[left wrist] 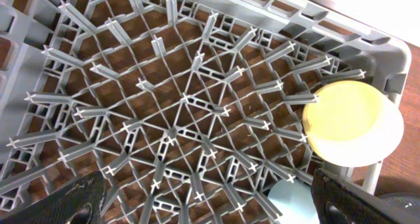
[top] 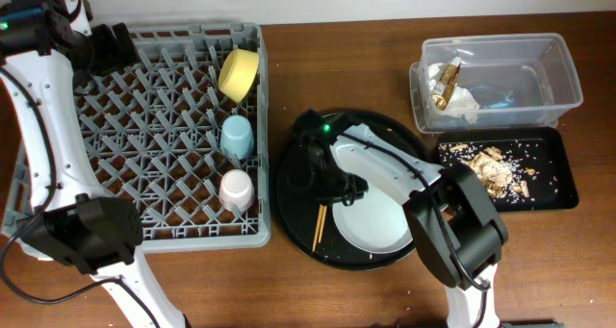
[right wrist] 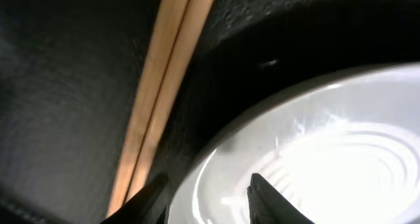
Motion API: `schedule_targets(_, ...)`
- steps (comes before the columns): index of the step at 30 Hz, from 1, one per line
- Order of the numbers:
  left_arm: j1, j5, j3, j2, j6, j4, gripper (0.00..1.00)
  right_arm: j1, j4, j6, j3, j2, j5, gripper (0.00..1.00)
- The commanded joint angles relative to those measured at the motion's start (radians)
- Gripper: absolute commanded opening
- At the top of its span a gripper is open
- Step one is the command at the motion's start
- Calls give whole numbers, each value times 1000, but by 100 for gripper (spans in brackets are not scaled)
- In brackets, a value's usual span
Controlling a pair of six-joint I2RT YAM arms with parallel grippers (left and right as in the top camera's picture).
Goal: Sort waste into correct bins and load items into the dishwasher rack
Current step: 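Grasp the white plate edge with the right gripper, then lift the white plate and stand it upright in the rack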
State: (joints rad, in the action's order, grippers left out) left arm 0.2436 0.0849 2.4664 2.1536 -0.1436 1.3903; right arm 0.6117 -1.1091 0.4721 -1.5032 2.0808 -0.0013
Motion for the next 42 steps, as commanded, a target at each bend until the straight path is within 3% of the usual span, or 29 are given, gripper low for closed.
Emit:
schedule_targets(1,8,-4,20,-5,-2,-1,99,-2,45,15,60,2,37,40)
schedule_targets(3,8,-4,20,-5,-2,-1,99,-2,60,15,82,2,37,39)
schedule_targets(4,8,-4,20,-5,-2,-1,99,-2,60,15,87,2,40,33)
schedule_targets(5,8,-4,19,-5,-2,-1,99,-2,60,15,87,2,40,15)
schedule_targets(6,8,-4,20,-5,-2,-1,99,-2,60,15,87,2,41,6)
schedule_targets(13,8,-4,20,-5,-2,-1,99,-3,1,-5,30,1,40,4)
schedule_targets(15,8,-4,19,-5,-2,-1,99,-3,-92,-30,-56,-1,40,4)
schedule_targets(21,8,-4,19,-5,-2,-1,99,-26,-459,-144,-694,-8,40,4)
schedule_targets(23,8,-4,20,-5,-2,-1,99,-51,-435,-143,-879,-8,24,4)
schedule_targets(26,8,-4,20,-5,-2,-1,99,-87,-200,-140,-980,-8,-145,4)
schedule_targets(32,8,-4,20,-5,-2,-1,99,-114,509,-69,-856,39,-687,4)
schedule_targets(36,8,-4,19,-5,-2,-1,99,-113,870,91,-771,126,-814,4)
schedule_targets(39,8,-4,19,-5,-2,-1,99,-113,1083,127,-759,211,-990,4)
schedule_targets(42,8,-4,19,-5,-2,-1,99,-109,1177,195,-760,331,-1099,4)
